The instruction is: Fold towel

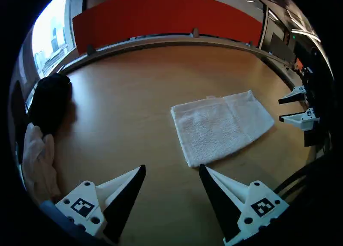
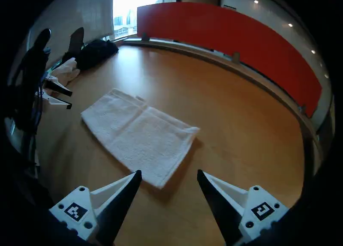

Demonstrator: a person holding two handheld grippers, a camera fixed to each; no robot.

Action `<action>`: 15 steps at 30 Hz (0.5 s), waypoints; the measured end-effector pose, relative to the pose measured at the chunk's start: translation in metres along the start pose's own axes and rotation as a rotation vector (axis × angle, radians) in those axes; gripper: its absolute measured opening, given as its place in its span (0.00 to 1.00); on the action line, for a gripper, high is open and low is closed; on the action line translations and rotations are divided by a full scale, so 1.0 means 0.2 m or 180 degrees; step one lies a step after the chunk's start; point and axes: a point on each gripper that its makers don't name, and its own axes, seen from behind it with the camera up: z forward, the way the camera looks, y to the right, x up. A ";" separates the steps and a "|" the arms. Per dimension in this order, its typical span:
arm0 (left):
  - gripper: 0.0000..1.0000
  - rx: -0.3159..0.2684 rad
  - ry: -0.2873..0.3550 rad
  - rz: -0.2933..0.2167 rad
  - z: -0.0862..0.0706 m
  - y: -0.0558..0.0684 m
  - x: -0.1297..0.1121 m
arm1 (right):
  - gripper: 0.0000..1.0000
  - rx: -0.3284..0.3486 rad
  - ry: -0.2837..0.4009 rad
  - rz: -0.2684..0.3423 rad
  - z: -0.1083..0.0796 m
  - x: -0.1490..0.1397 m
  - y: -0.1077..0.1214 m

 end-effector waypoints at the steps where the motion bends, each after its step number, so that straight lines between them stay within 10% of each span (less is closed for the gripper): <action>1: 0.92 0.0007 0.0007 -0.0021 -0.01 0.00 -0.01 | 1.00 0.0017 -0.0006 -0.0018 0.00 0.00 0.00; 15: 0.92 0.0130 0.0155 -0.0204 -0.11 -0.03 -0.06 | 0.99 0.0196 -0.0096 -0.0243 0.04 0.00 -0.04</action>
